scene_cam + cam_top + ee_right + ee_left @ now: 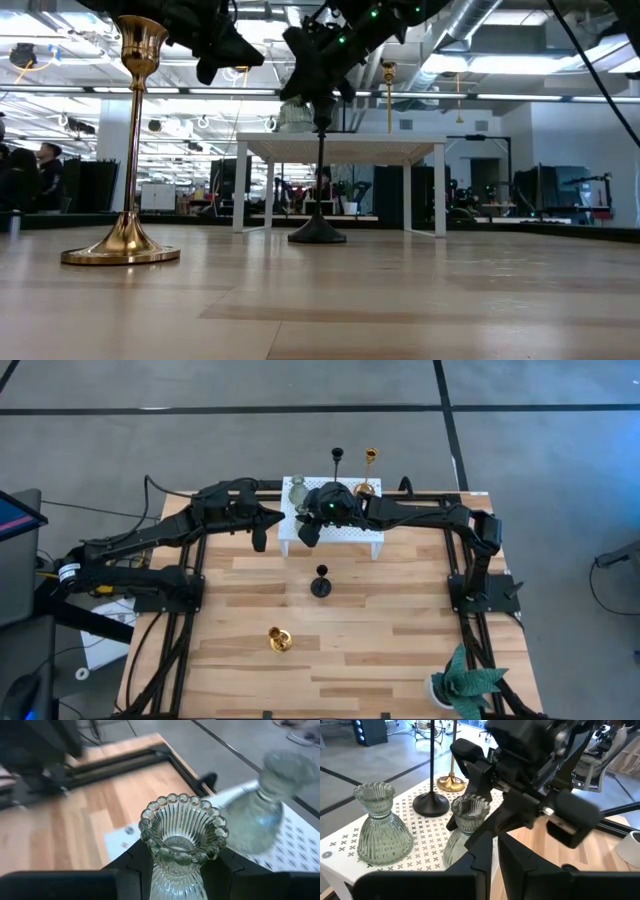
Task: Pick & Place candle stick holders
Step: Align the transparent candle holder with the transparent candle holder on the shelf
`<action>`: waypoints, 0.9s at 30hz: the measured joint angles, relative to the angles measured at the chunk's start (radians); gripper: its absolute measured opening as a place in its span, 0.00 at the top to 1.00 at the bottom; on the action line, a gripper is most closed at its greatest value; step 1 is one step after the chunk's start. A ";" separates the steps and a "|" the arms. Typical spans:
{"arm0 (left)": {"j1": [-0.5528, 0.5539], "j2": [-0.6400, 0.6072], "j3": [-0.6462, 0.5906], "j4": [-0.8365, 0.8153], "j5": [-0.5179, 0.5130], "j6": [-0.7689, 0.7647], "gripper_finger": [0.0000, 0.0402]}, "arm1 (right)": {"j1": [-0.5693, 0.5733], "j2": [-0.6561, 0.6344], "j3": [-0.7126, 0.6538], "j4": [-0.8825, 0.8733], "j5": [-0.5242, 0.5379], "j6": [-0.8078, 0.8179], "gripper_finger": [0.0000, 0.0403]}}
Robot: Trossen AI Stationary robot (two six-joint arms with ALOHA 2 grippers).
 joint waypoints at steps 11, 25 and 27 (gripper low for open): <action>0.000 0.000 0.000 0.002 0.000 -0.022 0.92 | -0.007 0.000 0.000 -0.023 0.009 0.003 0.69; 0.000 0.000 0.000 0.003 0.000 -0.023 0.93 | -0.007 0.000 0.000 -0.021 0.009 0.003 0.57; 0.000 0.000 0.000 0.003 0.000 -0.023 0.94 | -0.007 0.000 0.000 -0.021 0.009 0.003 0.56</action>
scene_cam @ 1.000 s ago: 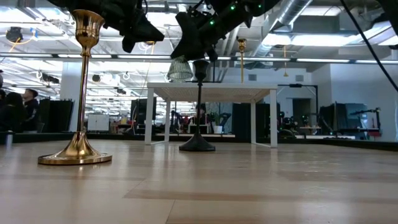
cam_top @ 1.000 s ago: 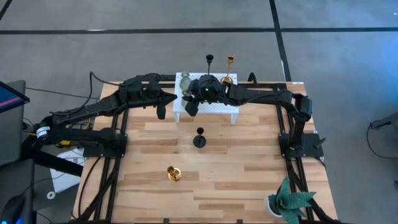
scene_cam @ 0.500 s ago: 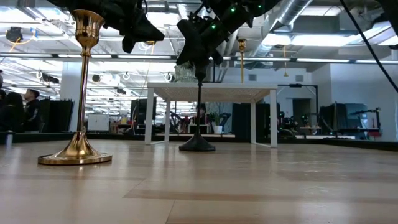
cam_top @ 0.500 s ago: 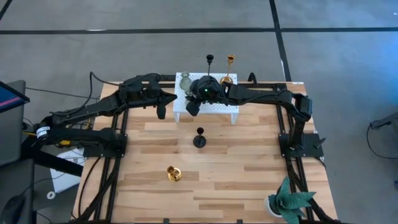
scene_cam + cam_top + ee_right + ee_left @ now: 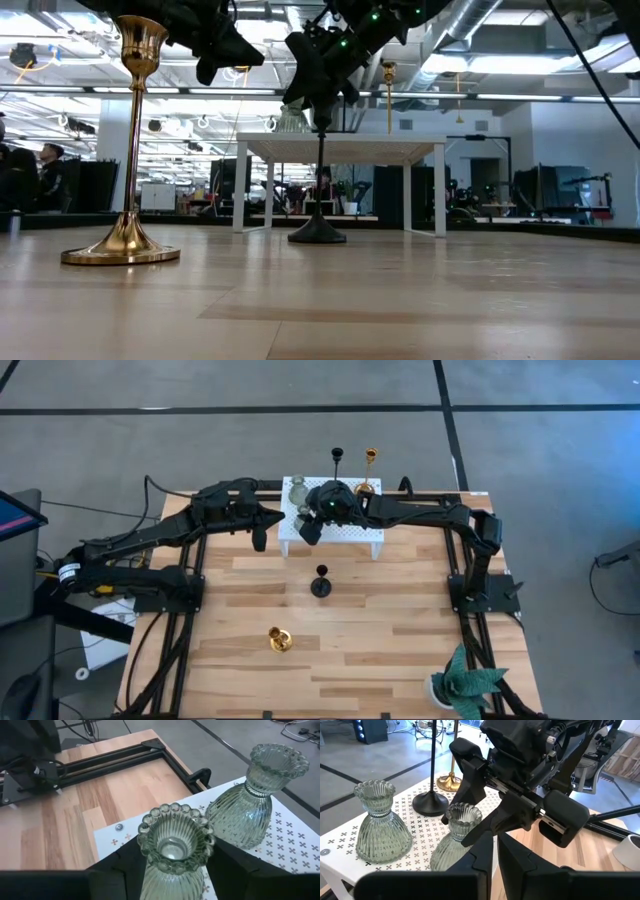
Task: Pick & Place candle stick holders
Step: Align the transparent candle holder with the transparent candle holder on the shelf, then align the black candle holder with the black candle holder on the shelf
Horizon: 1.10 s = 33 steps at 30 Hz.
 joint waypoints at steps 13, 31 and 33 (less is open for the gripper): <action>0.000 0.000 0.000 0.000 0.000 0.000 0.94 | 0.000 0.000 0.000 0.000 0.000 -0.002 0.60; 0.000 0.000 0.000 0.000 0.000 0.000 0.94 | 0.000 0.000 0.000 0.005 0.000 -0.003 0.37; 0.000 0.000 0.000 0.000 0.000 0.000 0.94 | 0.000 0.000 0.000 0.004 -0.003 -0.003 0.35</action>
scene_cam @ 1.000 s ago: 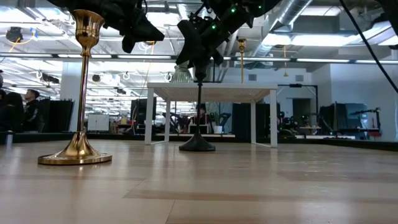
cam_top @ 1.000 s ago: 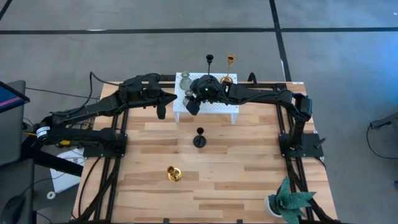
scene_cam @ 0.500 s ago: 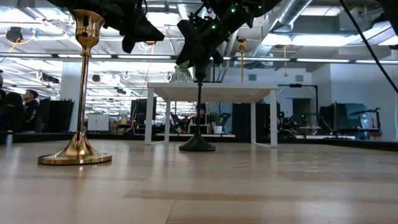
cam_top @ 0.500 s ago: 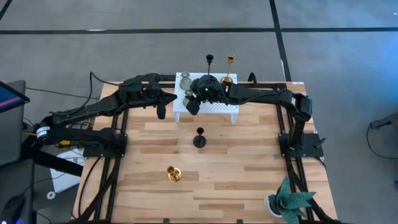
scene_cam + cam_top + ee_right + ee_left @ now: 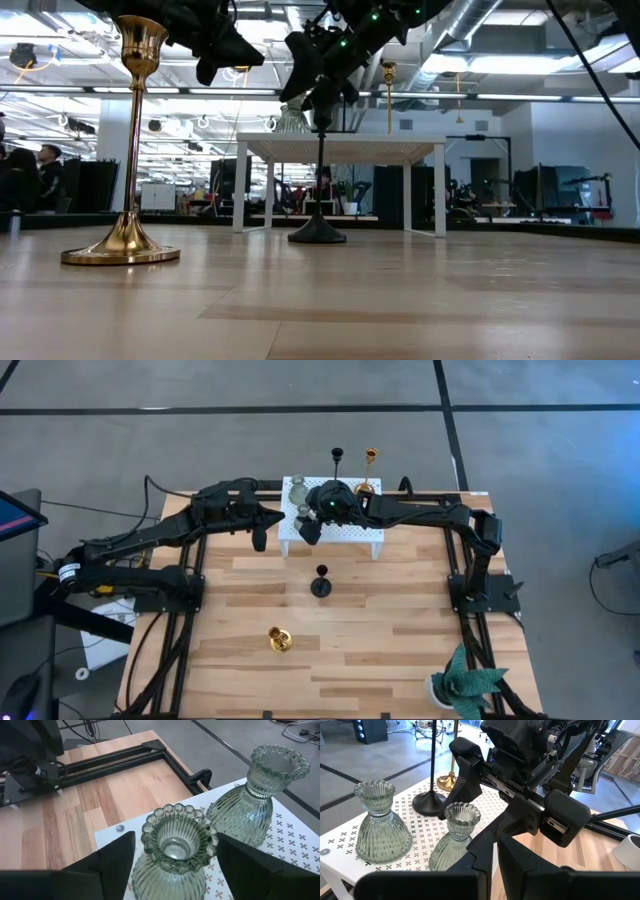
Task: Pick & Place candle stick holders
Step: Align the black candle holder with the black candle holder on the shelf
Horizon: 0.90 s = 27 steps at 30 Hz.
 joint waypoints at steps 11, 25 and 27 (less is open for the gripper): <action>0.000 0.000 0.000 0.000 0.000 0.000 0.94 | 0.016 -0.099 -0.002 -0.065 -0.003 -0.026 0.34; 0.000 0.000 0.000 0.000 0.000 0.000 0.94 | 0.063 -0.225 0.000 -0.212 -0.001 -0.012 0.36; 0.000 0.000 0.000 0.000 0.000 0.000 0.94 | 0.068 -0.224 0.000 -0.268 0.000 0.008 0.39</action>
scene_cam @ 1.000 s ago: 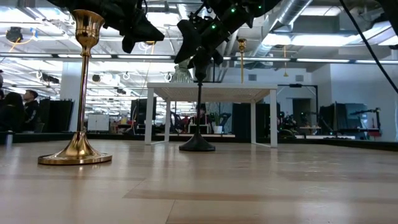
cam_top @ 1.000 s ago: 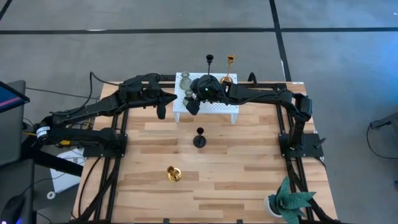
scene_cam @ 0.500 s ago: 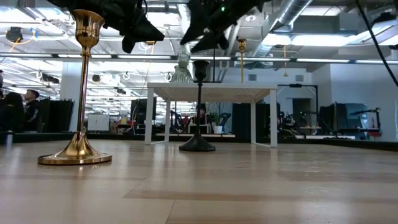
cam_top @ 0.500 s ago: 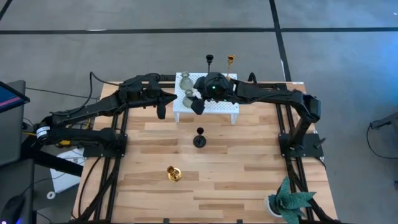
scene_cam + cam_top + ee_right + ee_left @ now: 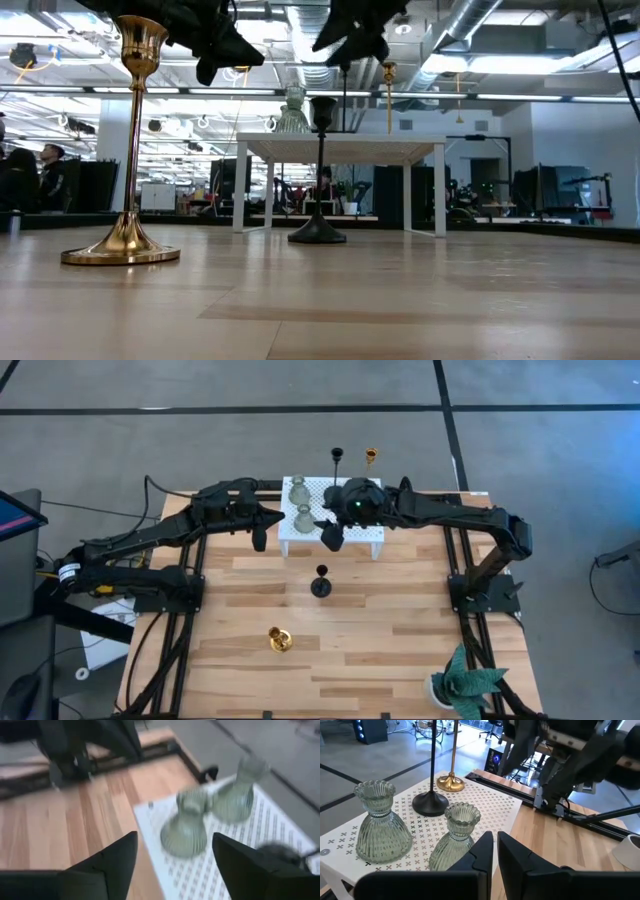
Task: Pick & Place candle stick holders
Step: Align the black candle holder with the black candle holder on the shelf
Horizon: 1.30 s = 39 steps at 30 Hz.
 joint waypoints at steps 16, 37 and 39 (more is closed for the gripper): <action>0.000 0.000 0.000 0.000 0.000 0.000 0.94 | 0.006 0.129 0.002 0.059 -0.003 -0.038 0.98; 0.000 0.000 0.000 0.000 0.000 0.007 0.94 | -0.001 0.160 0.000 0.150 0.138 -0.086 1.00; 0.000 0.000 0.000 0.000 0.000 0.008 0.94 | -0.001 0.160 0.000 0.177 0.137 -0.088 1.00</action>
